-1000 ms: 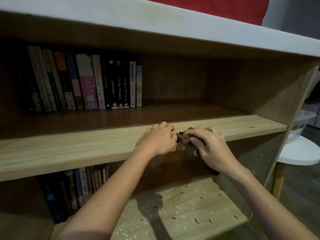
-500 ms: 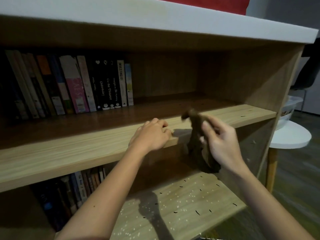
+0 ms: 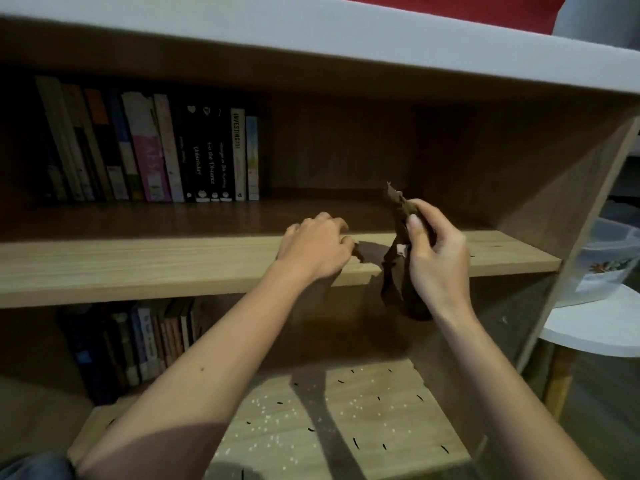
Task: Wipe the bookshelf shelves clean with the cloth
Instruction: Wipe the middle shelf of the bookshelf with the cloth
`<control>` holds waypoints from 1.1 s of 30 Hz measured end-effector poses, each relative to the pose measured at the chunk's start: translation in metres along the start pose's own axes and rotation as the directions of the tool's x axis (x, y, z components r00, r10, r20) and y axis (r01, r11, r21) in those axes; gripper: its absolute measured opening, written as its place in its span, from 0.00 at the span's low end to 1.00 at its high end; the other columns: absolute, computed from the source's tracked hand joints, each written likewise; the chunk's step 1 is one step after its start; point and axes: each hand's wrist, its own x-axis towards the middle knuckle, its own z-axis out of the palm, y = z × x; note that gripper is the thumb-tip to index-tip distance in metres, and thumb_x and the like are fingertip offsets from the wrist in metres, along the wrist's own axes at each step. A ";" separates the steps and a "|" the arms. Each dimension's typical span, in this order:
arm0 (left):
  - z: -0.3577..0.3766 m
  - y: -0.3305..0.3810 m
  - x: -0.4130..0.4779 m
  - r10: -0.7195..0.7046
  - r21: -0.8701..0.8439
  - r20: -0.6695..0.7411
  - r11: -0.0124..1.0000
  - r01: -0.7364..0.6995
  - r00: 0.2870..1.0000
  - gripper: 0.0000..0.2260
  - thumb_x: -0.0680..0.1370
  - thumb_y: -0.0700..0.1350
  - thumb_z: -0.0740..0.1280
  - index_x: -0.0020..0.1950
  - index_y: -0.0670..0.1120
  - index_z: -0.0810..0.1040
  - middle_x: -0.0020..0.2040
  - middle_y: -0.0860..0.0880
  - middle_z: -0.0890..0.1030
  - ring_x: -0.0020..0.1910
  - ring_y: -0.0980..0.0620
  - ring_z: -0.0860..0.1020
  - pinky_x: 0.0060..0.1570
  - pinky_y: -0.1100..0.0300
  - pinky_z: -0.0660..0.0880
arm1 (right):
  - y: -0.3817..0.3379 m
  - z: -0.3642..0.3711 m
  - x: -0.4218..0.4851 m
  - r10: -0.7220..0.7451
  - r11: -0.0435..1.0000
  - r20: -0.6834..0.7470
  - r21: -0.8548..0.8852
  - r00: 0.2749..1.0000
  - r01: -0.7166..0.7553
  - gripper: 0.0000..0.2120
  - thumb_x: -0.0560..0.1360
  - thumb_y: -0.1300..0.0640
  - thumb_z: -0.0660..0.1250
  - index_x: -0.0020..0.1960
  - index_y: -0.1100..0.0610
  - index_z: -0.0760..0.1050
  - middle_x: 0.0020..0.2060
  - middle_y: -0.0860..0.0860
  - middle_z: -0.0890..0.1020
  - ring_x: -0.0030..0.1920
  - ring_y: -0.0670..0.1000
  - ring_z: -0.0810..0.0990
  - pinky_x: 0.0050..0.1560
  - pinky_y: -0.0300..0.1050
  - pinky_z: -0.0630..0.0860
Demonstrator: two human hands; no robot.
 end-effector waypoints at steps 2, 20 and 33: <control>0.005 0.003 0.004 -0.009 0.001 0.000 1.000 0.009 1.000 0.18 0.80 0.51 0.56 0.68 0.50 0.70 0.68 0.49 0.70 0.66 0.49 0.69 0.68 0.50 0.60 | 0.005 -0.007 0.001 0.019 1.000 0.099 0.009 0.995 -0.020 0.14 0.79 0.57 0.57 0.62 0.51 0.73 0.52 0.48 0.79 0.53 0.48 0.78 0.54 0.47 0.78; 0.032 0.051 0.026 0.049 -0.005 0.105 0.999 -0.049 0.993 0.19 0.80 0.55 0.54 0.66 0.50 0.71 0.68 0.49 0.71 0.66 0.48 0.69 0.65 0.49 0.62 | 0.011 -0.090 0.070 -0.012 0.967 0.207 -0.245 0.978 0.064 0.15 0.79 0.58 0.58 0.65 0.54 0.72 0.54 0.49 0.77 0.52 0.48 0.77 0.52 0.38 0.73; 0.061 0.080 0.047 0.082 -0.016 0.213 0.997 -0.081 0.974 0.19 0.80 0.57 0.52 0.69 0.54 0.66 0.69 0.51 0.67 0.67 0.48 0.66 0.66 0.47 0.64 | 0.084 -0.080 0.079 0.248 0.725 0.340 -0.686 0.907 0.059 0.17 0.78 0.48 0.58 0.62 0.54 0.74 0.57 0.51 0.75 0.60 0.55 0.71 0.64 0.57 0.65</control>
